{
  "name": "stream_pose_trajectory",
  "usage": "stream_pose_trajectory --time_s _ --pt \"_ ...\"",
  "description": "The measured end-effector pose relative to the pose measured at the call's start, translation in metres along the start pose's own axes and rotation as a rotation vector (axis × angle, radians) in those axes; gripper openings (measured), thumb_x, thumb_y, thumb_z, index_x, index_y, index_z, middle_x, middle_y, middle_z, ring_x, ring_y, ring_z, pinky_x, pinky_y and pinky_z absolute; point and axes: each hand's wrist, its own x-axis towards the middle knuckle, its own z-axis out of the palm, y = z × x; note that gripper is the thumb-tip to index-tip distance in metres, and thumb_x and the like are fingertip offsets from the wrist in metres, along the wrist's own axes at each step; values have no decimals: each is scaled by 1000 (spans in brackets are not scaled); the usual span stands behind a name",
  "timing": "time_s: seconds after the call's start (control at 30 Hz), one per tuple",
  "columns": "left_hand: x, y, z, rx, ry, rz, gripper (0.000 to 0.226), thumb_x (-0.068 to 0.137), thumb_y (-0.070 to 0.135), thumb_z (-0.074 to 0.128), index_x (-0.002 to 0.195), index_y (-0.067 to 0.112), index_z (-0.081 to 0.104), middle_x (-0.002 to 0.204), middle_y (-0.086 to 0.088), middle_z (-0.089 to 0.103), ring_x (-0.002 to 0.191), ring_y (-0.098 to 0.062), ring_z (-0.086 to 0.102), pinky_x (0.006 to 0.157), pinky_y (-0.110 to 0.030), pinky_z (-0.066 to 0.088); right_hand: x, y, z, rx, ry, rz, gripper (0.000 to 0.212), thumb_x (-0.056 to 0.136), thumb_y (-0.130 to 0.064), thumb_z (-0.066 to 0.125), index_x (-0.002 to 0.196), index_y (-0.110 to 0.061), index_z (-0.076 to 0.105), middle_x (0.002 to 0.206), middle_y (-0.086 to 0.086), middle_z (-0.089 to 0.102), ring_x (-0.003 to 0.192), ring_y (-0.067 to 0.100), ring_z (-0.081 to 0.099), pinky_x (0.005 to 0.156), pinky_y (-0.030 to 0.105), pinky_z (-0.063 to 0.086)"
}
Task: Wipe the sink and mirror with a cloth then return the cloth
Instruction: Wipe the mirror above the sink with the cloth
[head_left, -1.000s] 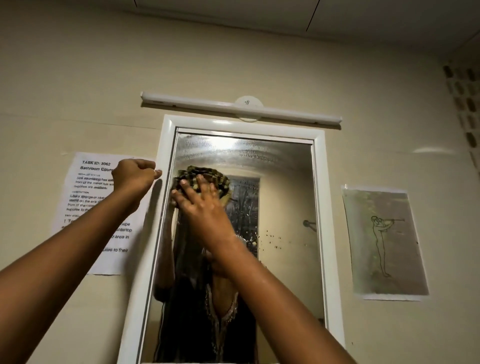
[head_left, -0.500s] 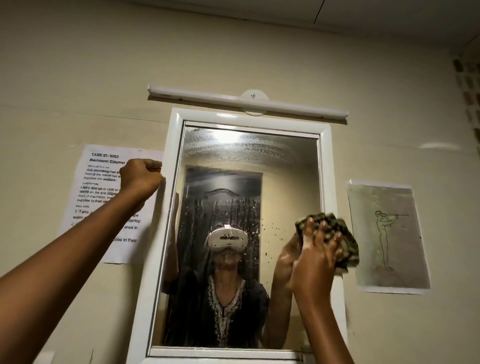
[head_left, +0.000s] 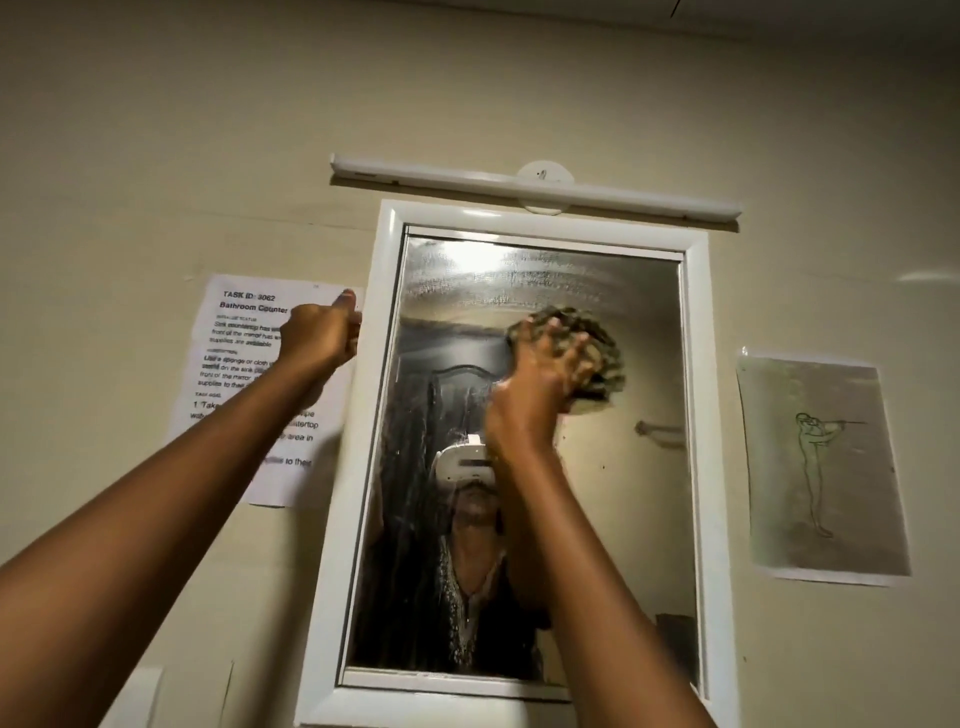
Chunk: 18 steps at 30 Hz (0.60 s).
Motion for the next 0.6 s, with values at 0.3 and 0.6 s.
stream_pose_trajectory --time_s 0.3,0.6 --pt "-4 -10 -14 -72 -111 -101 49 98 44 32 78 11 61 81 -8 61 74 -16 58 70 -25 47 -112 -47 51 90 -385 -627 58 86 -12 48 143 -12 34 157 6 19 145 34 0 116 50 -5" --pt "-3 -13 -10 107 -31 3 22 87 6 58 104 -6 65 77 -11 67 70 -20 62 67 -21 55 -56 17 6 -76 -316 -539 71 87 -10 48 147 -31 16 158 -4 5 136 16 -21 114 38 -23"
